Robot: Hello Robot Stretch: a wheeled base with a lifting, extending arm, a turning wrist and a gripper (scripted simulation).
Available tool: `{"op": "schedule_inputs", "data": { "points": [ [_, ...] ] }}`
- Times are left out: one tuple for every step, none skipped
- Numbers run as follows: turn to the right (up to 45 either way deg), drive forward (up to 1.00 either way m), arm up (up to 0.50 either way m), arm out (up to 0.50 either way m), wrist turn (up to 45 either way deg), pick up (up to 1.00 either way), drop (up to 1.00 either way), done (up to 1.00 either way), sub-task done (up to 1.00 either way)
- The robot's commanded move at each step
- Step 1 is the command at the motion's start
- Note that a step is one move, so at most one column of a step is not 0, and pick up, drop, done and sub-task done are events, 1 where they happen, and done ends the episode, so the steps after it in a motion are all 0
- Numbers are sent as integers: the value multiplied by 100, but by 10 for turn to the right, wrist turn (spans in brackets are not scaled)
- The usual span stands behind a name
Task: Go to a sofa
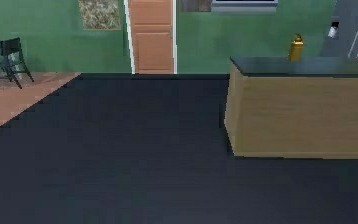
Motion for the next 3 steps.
{"op": "schedule_inputs", "data": {
  "points": [
    [180, 0, 0, 0, 0, 0, 0, 0, 0],
    [0, 5, 0, 0, 0, 0, 0, 0, 0],
    [-120, 0, 0, 0, 0, 0, 0, 0, 0]
  ]
}}
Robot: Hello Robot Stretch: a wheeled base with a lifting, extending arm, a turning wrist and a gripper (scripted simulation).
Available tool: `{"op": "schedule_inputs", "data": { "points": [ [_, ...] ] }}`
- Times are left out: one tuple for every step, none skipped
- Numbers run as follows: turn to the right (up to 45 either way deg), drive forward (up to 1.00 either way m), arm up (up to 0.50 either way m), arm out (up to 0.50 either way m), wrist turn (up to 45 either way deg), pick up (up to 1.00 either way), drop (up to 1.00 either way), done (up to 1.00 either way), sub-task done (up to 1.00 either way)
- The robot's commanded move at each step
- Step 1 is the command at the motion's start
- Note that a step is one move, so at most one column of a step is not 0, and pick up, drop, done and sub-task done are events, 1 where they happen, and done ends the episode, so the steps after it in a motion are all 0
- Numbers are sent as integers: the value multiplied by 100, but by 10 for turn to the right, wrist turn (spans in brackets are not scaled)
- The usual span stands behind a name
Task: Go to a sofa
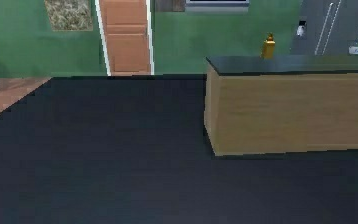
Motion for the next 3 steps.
{"op": "schedule_inputs", "data": {
  "points": [
    [0, 30, 0, 0, 0, 0, 0, 0, 0],
    [-450, 0, 0, 0, 0, 0, 0, 0, 0],
    [-450, 0, 0, 0, 0, 0, 0, 0, 0]
  ]
}}
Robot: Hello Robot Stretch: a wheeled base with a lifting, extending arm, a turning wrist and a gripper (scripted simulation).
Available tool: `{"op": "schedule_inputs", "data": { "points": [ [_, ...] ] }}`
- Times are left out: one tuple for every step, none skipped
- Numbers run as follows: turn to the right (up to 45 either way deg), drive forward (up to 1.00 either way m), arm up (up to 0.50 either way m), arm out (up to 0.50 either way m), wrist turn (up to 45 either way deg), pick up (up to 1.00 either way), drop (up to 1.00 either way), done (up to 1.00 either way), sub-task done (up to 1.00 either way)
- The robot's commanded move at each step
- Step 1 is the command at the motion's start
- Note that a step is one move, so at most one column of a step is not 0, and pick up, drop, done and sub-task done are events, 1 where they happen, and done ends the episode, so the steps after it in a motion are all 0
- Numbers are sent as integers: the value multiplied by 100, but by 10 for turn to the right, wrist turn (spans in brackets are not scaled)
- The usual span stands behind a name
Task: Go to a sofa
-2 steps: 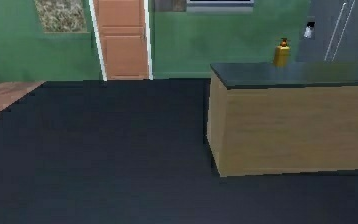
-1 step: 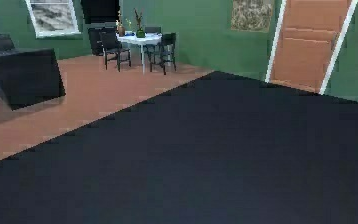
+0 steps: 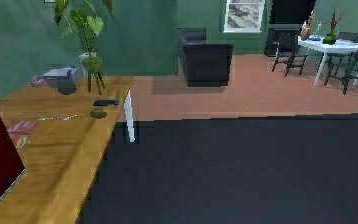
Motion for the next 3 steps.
{"op": "schedule_inputs", "data": {
  "points": [
    [0, 100, 0, 0, 0, 0, 0, 0, 0],
    [0, 100, 0, 0, 0, 0, 0, 0, 0],
    [-30, 0, 0, 0, 0, 0, 0, 0, 0]
  ]
}}
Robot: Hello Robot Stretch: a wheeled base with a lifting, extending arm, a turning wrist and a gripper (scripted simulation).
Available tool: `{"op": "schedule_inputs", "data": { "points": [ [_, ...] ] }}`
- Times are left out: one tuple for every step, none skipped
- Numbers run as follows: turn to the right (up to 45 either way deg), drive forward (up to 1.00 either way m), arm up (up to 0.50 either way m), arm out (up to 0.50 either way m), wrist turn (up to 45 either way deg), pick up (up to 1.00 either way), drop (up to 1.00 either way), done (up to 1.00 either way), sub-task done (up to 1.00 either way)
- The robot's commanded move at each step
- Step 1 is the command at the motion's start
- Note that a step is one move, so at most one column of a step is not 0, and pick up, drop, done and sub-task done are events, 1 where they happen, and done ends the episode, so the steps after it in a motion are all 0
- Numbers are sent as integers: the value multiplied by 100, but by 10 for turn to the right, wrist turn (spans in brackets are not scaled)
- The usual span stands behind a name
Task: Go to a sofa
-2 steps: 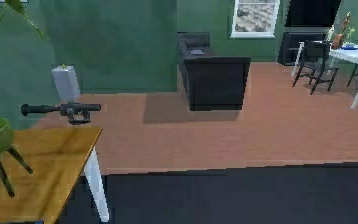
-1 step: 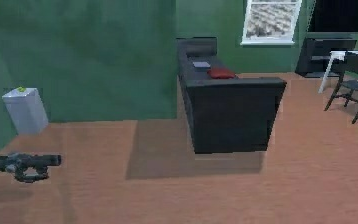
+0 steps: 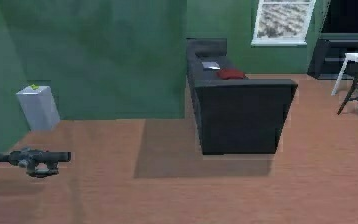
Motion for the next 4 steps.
{"op": "schedule_inputs", "data": {
  "points": [
    [450, 0, 0, 0, 0, 0, 0, 0, 0],
    [420, 0, 0, 0, 0, 0, 0, 0, 0],
    [0, 5, 0, 0, 0, 0, 0, 0, 0],
    [-450, 0, 0, 0, 0, 0, 0, 0, 0]
  ]
}}
